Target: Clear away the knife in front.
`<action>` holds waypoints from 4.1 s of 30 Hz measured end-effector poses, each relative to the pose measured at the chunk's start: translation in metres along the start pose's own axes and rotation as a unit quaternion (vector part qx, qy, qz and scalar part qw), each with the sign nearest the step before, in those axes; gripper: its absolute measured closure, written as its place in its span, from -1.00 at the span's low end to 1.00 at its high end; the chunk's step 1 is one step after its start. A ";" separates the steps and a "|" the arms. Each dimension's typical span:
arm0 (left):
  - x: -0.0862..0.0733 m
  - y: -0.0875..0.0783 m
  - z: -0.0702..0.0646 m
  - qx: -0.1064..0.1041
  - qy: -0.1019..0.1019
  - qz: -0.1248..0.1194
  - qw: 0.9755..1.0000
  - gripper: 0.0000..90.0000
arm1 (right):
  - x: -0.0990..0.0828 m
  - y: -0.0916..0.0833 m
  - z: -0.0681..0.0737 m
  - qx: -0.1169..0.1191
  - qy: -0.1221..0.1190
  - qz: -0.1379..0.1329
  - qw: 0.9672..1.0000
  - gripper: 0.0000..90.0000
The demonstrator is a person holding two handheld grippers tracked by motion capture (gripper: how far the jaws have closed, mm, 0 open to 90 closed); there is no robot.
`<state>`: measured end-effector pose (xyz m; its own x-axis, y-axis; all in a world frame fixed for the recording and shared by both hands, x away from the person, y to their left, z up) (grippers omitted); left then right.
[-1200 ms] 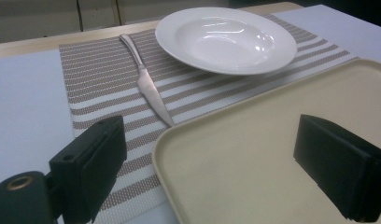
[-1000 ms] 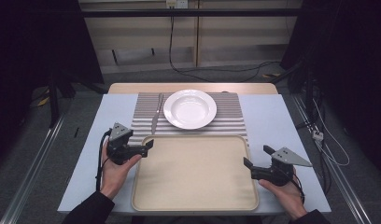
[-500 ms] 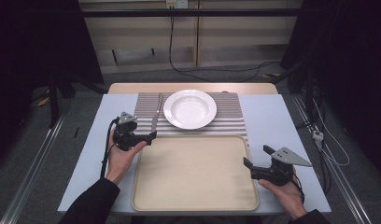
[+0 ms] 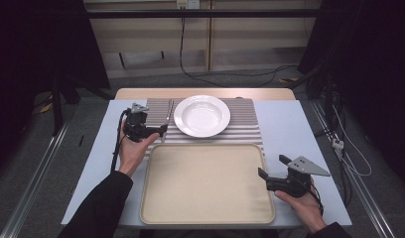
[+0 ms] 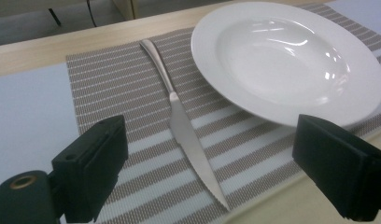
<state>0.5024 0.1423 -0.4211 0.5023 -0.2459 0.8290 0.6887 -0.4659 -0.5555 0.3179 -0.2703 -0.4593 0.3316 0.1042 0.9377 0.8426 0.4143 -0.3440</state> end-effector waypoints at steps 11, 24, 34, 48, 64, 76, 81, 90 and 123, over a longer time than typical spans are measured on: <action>0.017 0.028 0.009 0.014 -0.005 0.003 1.000 -0.72 | 0.000 0.001 0.000 0.002 0.001 0.000 1.000 -0.79; 0.023 0.071 0.025 0.027 -0.010 0.053 0.998 -0.59 | -0.001 0.002 -0.002 0.003 0.005 0.002 1.000 -0.79; 0.019 0.101 0.040 0.030 -0.027 0.086 0.995 -0.22 | -0.002 0.007 -0.002 0.009 0.009 0.008 1.000 -0.79; 0.025 0.135 0.038 0.031 -0.017 0.128 0.991 0.43 | -0.003 0.008 -0.003 0.014 0.012 0.013 1.000 -0.81; 0.028 0.144 0.036 0.033 -0.030 0.158 0.986 0.72 | -0.002 0.007 -0.002 0.013 0.012 0.012 1.000 -0.81; 0.028 0.140 0.036 0.028 -0.031 0.176 0.983 0.75 | -0.003 0.008 -0.002 0.014 0.011 0.015 1.000 -0.81; 0.027 0.140 0.036 0.030 -0.030 0.175 0.984 0.75 | -0.003 0.008 -0.002 0.014 0.013 0.016 1.000 -0.81; 0.028 0.138 0.038 0.016 -0.028 0.186 0.982 0.78 | -0.003 0.009 -0.002 0.014 0.013 0.017 1.000 -0.80; 0.037 0.113 0.033 0.007 0.001 0.186 0.983 0.78 | -0.003 0.009 0.000 0.014 0.014 0.020 1.000 -0.80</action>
<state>0.6164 0.1081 -0.4552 0.7197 -0.3978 0.5690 0.4651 -0.3322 -0.8206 0.3244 -0.2674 -0.4651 0.3766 0.0960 0.9214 0.8162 0.4360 -0.3790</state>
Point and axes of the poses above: each handheld gripper's, and its own axes: y roughly forward along the jaws, x roughly out of its top, z roughly to its left, the point moved 4 cm from there along y, roughly forward along the jaws, and after that the axes turned 3 degrees about -z, right-handed, at the moved point
